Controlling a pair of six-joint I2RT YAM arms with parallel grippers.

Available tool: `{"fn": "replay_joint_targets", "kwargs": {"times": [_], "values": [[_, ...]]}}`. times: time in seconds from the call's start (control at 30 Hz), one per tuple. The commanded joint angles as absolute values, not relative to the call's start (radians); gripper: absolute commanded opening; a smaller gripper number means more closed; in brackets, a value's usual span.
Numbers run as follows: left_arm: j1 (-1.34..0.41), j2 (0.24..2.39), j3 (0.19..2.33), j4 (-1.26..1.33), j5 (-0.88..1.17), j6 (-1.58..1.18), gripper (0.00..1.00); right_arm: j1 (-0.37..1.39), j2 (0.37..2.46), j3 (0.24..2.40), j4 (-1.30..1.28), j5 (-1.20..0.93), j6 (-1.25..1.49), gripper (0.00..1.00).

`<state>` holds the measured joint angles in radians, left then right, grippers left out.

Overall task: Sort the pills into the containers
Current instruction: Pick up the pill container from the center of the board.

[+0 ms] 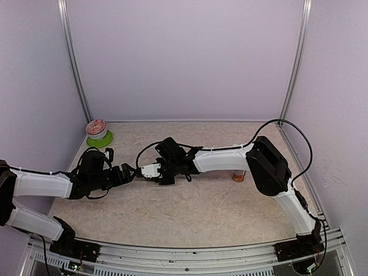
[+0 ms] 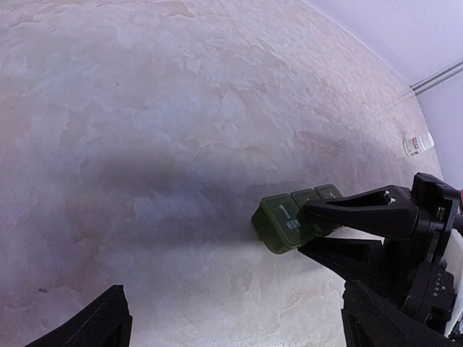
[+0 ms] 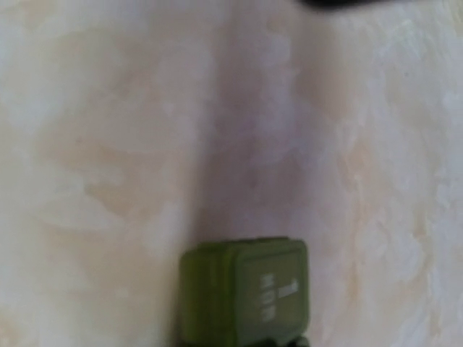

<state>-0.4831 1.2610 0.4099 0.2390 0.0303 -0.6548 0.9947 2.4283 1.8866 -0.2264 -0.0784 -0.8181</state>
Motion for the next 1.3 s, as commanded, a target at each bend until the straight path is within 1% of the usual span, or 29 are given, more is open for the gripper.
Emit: {"fn": "replay_joint_targets", "kwargs": {"times": [0.0, 0.2, 0.33, 0.5, 0.7, 0.93, 1.17, 1.27], "values": [[-0.48, 1.259, 0.405, 0.263, 0.039, -0.662, 0.99, 0.998, 2.45, 1.86, -0.27, -0.088, -0.799, 0.25], [-0.482, 1.264, 0.41, 0.268, 0.047, -0.663, 0.99, 0.997, 2.404, 1.804, -0.202, -0.068, -0.796, 0.25], [-0.486, 1.26, 0.408, 0.271, 0.058, -0.669, 0.99, 0.998, 2.343, 1.688, -0.061, -0.039, -0.802, 0.21], [-0.498, 1.244, 0.405, 0.297, 0.111, -0.719, 0.99, 1.004, 2.254, 1.537, 0.123, 0.007, -0.815, 0.2], [-0.513, 1.232, 0.413, 0.41, 0.239, -0.862, 0.99, 1.034, 2.16, 1.361, 0.363, 0.112, -0.853, 0.2], [-0.544, 1.289, 0.446, 0.511, 0.305, -0.955, 0.99, 1.077, 2.075, 1.197, 0.608, 0.224, -0.893, 0.2], [-0.546, 1.39, 0.443, 0.656, 0.377, -1.038, 0.98, 1.118, 2.025, 1.087, 0.812, 0.32, -0.948, 0.2], [-0.548, 1.428, 0.443, 0.736, 0.407, -1.074, 0.95, 1.131, 2.019, 1.068, 0.855, 0.349, -0.974, 0.2]]}}
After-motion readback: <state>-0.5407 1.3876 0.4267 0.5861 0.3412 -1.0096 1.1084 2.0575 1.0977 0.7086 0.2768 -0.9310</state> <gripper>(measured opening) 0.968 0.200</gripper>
